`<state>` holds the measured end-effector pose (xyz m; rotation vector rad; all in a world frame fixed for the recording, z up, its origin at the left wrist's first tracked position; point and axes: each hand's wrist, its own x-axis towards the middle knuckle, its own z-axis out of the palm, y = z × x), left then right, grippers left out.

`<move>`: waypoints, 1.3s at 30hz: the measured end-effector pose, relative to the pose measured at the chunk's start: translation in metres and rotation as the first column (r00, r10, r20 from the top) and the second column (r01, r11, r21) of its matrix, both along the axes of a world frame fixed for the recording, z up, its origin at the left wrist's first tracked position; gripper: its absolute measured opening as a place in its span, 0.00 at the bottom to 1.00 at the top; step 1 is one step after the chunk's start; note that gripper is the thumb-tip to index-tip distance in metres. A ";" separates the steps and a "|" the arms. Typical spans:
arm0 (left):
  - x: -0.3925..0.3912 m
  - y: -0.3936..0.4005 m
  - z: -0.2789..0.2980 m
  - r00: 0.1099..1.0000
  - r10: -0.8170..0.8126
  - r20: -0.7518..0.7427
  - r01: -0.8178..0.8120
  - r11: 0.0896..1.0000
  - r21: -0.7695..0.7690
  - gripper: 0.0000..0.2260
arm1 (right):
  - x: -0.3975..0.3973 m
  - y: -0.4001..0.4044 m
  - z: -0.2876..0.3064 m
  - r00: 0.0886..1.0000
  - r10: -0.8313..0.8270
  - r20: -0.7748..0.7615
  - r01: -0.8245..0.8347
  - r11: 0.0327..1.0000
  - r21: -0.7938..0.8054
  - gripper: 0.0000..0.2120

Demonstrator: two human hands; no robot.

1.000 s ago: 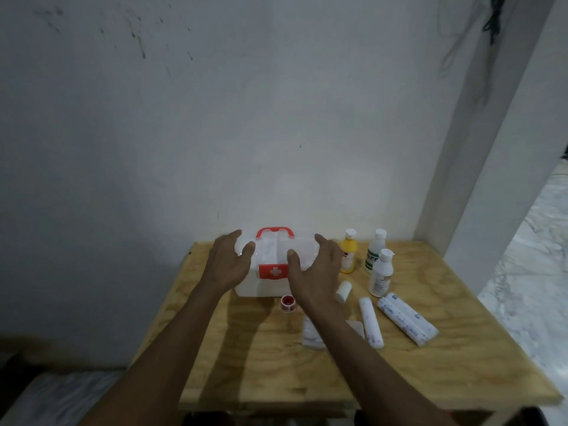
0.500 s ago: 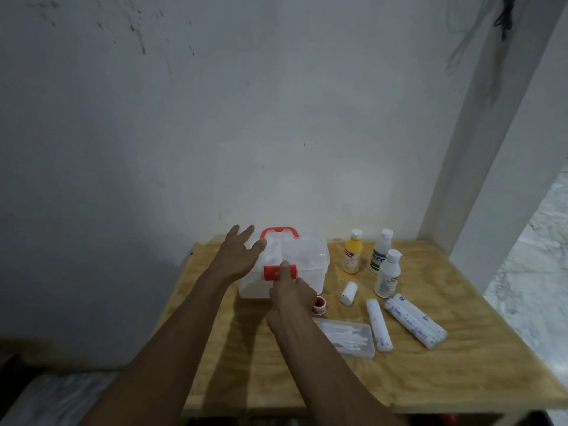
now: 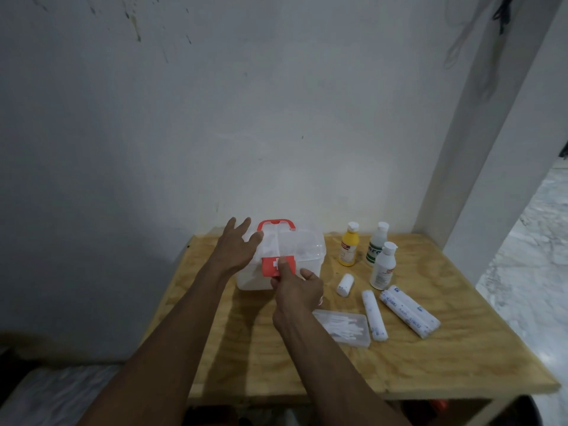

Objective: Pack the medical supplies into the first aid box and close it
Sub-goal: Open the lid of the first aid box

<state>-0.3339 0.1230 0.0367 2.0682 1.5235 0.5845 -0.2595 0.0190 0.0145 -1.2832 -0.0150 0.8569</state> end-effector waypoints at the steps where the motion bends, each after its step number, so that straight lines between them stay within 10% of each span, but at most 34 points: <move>1: 0.000 0.000 0.000 1.000 -0.004 0.003 0.004 1.000 0.001 0.27 | 0.002 -0.002 0.001 1.000 -0.006 0.020 0.005 0.999 0.042 0.20; 5: 0.000 -0.001 0.001 1.000 -0.008 0.009 0.008 1.000 -0.004 0.27 | 0.011 -0.005 0.004 0.891 0.113 0.440 -0.139 0.990 0.028 0.17; 10: -0.003 -0.002 0.004 0.998 -0.027 0.058 0.029 0.999 -0.032 0.27 | 0.044 -0.008 0.011 0.399 0.396 0.827 -0.343 0.901 -0.266 0.24; 16: -0.003 -0.003 0.006 0.998 -0.032 0.048 0.032 0.999 -0.018 0.28 | 0.074 0.005 0.007 -0.198 0.294 0.935 -0.117 0.940 -0.320 0.11; 28: -0.010 -0.017 -0.001 0.876 0.161 0.454 -0.104 0.984 -0.147 0.31 | 0.090 0.019 0.029 -0.119 0.280 0.953 -0.247 0.921 -0.301 0.15; 33: -0.018 0.018 -0.033 0.773 0.240 0.587 -0.101 0.961 -0.259 0.49 | 0.092 0.030 0.059 -0.043 0.295 0.954 -0.255 0.921 -0.296 0.16; 39: -0.009 0.002 -0.005 0.859 0.244 0.451 -0.191 0.968 -0.161 0.30 | 0.102 0.074 0.100 0.032 0.274 0.961 -0.258 0.931 -0.256 0.13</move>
